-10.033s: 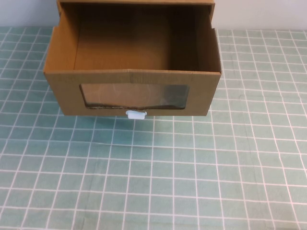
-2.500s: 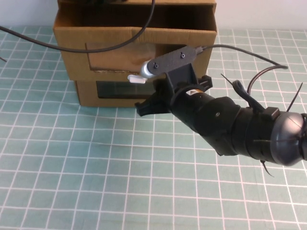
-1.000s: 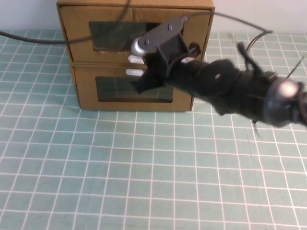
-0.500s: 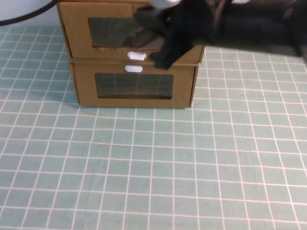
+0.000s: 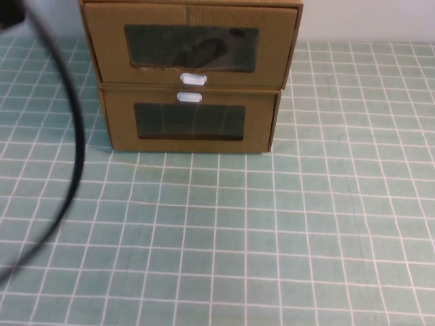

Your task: Close the shoe box

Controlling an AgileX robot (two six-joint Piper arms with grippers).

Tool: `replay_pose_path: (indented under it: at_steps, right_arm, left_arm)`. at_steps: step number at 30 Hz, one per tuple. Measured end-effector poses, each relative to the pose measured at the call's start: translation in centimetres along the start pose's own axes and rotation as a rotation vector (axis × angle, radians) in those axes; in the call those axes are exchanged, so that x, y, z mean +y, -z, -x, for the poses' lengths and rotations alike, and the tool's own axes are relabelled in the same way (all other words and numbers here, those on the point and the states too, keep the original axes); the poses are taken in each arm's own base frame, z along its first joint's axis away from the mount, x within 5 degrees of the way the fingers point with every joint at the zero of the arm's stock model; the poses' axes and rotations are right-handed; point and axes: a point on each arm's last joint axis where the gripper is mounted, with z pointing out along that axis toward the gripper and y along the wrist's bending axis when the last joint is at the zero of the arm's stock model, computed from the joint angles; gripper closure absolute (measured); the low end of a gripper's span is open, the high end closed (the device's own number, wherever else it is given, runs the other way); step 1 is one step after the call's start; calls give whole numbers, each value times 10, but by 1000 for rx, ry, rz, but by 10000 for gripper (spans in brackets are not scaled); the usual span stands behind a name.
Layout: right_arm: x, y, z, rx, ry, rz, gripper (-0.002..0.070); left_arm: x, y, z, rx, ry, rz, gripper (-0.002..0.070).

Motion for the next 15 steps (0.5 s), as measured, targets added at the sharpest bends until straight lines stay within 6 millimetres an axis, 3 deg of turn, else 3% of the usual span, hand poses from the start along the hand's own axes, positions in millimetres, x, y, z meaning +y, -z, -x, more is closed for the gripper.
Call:
replay_pose_path:
  at_steps: [4,9,12,15]
  right_arm:
    - [-4,25,-20,-4,-40,-103,690]
    - [16,65,-60,-95,-62,-197,690]
    - [32,86,-90,-147,-105,-221,690]
    - [47,102,-125,-162,-130,-229,690]
  left_arm:
    - [-10,9,-48,-25,14,71,678]
    - [-15,7,-113,0,79,131,679]
    - [-19,7,-140,10,98,147,679]
    - [-19,9,-153,-14,102,182,679]
